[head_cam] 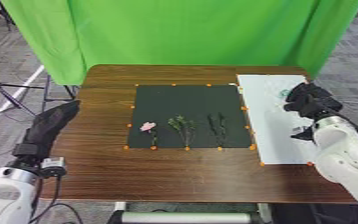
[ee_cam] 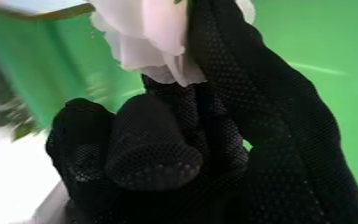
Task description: Arrange flowers
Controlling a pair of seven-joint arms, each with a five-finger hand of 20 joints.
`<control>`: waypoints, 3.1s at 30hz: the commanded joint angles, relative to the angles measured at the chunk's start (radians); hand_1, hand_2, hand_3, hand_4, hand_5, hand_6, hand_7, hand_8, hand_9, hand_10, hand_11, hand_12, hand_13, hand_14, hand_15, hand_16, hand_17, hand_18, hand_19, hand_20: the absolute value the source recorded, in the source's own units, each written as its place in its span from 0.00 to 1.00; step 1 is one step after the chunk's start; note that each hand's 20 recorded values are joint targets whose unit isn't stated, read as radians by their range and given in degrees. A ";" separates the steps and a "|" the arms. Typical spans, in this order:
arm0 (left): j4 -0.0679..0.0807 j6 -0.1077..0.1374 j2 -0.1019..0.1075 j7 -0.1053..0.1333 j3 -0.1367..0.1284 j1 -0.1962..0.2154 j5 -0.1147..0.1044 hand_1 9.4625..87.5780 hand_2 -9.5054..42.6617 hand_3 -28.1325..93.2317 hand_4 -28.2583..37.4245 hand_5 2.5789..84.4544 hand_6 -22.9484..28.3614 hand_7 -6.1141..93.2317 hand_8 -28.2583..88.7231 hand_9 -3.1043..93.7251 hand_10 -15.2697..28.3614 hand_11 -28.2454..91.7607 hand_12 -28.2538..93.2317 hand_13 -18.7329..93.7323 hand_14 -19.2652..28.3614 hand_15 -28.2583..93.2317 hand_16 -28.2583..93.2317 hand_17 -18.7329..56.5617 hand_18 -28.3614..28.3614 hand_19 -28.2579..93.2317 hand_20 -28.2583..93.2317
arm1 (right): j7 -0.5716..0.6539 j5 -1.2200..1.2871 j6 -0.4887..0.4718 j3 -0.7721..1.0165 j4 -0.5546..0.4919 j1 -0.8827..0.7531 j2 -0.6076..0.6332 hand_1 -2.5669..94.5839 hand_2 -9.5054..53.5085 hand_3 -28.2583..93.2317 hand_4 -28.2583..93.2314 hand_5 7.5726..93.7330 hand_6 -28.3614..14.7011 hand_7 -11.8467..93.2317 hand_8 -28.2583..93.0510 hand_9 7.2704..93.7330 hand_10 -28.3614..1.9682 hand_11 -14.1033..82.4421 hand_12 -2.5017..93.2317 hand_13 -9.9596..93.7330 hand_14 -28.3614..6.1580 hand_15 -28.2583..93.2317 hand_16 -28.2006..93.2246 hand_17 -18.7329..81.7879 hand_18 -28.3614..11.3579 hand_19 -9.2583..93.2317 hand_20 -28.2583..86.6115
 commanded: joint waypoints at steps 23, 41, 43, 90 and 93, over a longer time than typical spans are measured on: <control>-0.019 0.283 0.035 0.042 0.085 -0.004 -0.125 0.31 0.90 0.51 0.00 0.51 0.56 0.15 0.19 0.45 0.69 0.36 0.30 0.42 0.71 0.30 0.21 0.30 0.63 0.28 0.32 | -0.220 0.023 -0.144 -0.764 0.313 0.823 -0.758 0.68 0.00 0.71 0.10 0.83 0.70 0.35 0.29 0.89 0.59 0.22 0.49 0.93 0.78 0.83 0.51 0.81 0.38 1.00 0.86; 0.011 0.247 0.044 0.036 0.135 -0.077 -0.116 0.05 0.97 0.75 0.00 0.52 0.58 0.17 0.18 0.45 0.68 0.39 0.27 0.42 0.69 0.33 0.19 0.30 0.60 0.30 0.32 | -0.173 -0.032 -0.195 -0.774 0.448 0.743 -0.840 0.68 0.00 0.70 0.10 0.83 0.71 0.35 0.28 0.89 0.60 0.21 0.48 0.93 0.78 0.84 0.51 0.81 0.38 1.00 0.86; 0.011 0.242 0.042 0.033 0.135 -0.077 -0.114 0.05 0.96 0.75 0.00 0.52 0.58 0.17 0.18 0.45 0.68 0.39 0.27 0.42 0.69 0.33 0.19 0.30 0.60 0.30 0.32 | -0.169 -0.034 -0.205 -0.769 0.456 0.734 -0.843 0.68 0.00 0.70 0.10 0.83 0.71 0.35 0.28 0.89 0.60 0.21 0.48 0.93 0.78 0.84 0.51 0.81 0.38 1.00 0.86; 0.008 0.146 0.031 -0.024 0.107 -0.068 -0.079 0.16 0.47 0.73 0.01 0.50 0.57 0.17 0.19 0.45 0.70 0.38 0.31 0.42 0.75 0.34 0.21 0.28 0.65 0.32 0.31 | -0.117 0.053 -0.456 -0.689 0.364 0.763 -0.760 0.49 0.00 0.76 0.11 0.55 0.79 0.23 0.16 0.66 0.52 0.27 0.27 0.89 0.76 0.82 0.50 0.77 0.37 1.00 0.84; 0.007 0.150 0.032 -0.022 0.108 -0.068 -0.081 0.16 0.46 0.73 0.01 0.50 0.57 0.17 0.19 0.45 0.70 0.38 0.31 0.43 0.75 0.35 0.21 0.28 0.65 0.32 0.31 | -0.120 0.075 -0.456 -0.680 0.356 0.768 -0.758 0.48 0.00 0.75 0.12 0.54 0.79 0.22 0.17 0.66 0.52 0.27 0.26 0.89 0.76 0.82 0.50 0.77 0.36 1.00 0.83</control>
